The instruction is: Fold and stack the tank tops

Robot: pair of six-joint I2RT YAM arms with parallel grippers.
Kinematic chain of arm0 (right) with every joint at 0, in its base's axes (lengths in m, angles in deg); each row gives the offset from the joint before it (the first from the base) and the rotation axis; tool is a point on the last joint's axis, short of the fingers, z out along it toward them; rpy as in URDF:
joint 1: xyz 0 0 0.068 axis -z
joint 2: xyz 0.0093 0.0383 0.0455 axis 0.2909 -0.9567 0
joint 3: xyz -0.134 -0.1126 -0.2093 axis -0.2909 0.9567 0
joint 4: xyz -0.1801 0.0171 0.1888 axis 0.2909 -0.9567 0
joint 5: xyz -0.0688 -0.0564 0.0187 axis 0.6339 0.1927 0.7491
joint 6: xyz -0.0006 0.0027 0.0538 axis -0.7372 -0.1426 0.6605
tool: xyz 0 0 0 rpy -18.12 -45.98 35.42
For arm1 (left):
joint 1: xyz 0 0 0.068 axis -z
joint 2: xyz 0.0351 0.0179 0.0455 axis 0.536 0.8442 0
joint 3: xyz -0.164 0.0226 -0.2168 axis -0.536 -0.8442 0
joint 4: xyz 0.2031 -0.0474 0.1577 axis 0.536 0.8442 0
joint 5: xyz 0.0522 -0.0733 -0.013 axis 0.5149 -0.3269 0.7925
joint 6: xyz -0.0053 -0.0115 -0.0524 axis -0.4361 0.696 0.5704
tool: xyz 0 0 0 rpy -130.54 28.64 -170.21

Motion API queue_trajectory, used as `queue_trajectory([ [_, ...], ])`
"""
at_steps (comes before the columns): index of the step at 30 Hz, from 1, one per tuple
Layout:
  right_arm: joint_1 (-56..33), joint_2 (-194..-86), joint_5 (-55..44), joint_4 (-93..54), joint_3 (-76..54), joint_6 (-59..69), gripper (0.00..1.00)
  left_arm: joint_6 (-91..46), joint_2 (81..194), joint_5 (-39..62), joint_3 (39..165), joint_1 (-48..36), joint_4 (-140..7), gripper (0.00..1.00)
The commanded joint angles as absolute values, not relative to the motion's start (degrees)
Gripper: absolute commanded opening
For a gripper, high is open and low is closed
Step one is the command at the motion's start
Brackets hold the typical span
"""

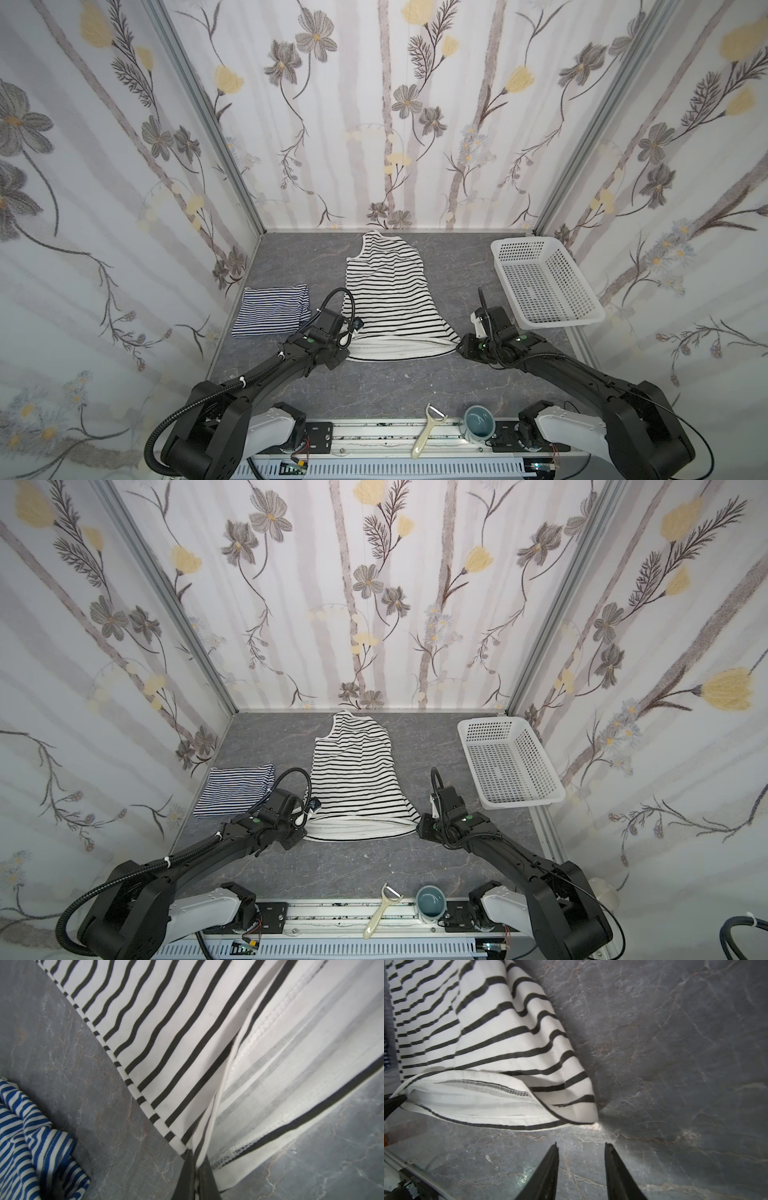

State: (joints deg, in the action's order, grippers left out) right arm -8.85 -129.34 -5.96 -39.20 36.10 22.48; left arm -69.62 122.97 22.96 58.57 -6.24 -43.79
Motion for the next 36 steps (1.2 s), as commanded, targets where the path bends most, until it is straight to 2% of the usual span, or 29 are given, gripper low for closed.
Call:
queue_trajectory([
  [1, -9.0, -131.0, -1.7, -38.6, 35.4, 21.7, 0.37, -68.5, 122.8, 21.7, 58.9, -6.4, -44.1, 0.00],
  [22, -8.8, -141.4, -1.9, -32.9, 30.3, 21.0, 0.35, -67.7, 122.5, 21.5, 58.2, -7.3, -44.2, 0.00],
  [28, -8.8, -143.0, -1.0, -33.4, 29.2, 20.4, 0.25, -68.0, 122.4, 21.9, 57.9, -7.6, -44.2, 0.00],
  [32, -9.0, -143.1, 2.2, -35.1, 28.8, 20.6, 0.22, -67.8, 122.3, 21.6, 57.8, -7.8, -44.2, 0.00],
  [36, -9.6, -143.3, 3.8, -36.5, 28.3, 21.1, 0.14, -67.7, 122.2, 21.9, 58.3, -7.9, -44.2, 0.00],
])
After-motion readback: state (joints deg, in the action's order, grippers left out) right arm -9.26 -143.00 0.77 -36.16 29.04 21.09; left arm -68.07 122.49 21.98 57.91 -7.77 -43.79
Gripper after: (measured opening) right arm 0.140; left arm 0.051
